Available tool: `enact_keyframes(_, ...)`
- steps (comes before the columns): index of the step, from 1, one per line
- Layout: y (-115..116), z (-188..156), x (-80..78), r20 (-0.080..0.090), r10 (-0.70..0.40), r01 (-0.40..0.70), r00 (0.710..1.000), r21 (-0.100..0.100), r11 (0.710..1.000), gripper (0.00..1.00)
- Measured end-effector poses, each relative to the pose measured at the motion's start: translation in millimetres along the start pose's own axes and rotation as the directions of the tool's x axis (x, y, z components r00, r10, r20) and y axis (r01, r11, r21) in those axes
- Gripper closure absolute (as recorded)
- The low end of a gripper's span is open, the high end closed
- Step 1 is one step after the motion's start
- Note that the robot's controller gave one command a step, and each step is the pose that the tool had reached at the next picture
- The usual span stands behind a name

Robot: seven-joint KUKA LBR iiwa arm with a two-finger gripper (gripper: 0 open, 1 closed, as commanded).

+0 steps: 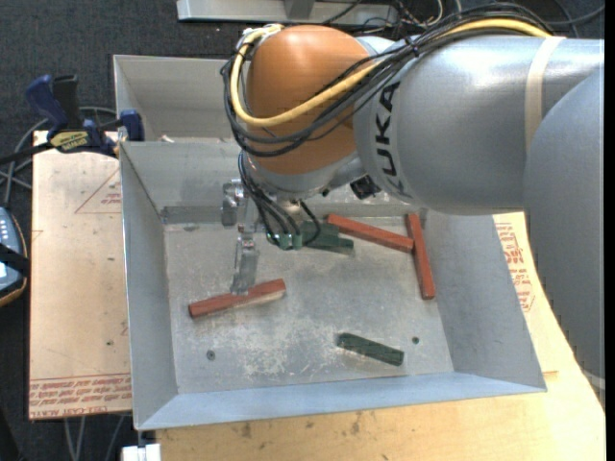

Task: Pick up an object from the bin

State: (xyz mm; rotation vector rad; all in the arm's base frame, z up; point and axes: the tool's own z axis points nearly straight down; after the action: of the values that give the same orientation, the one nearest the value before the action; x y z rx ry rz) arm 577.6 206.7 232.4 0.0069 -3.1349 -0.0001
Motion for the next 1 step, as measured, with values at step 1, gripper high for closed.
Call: enact_keyframes(1,-43.6,142.7,55.6,0.0,-0.365,0.365,0.931,0.001,0.931,0.0)
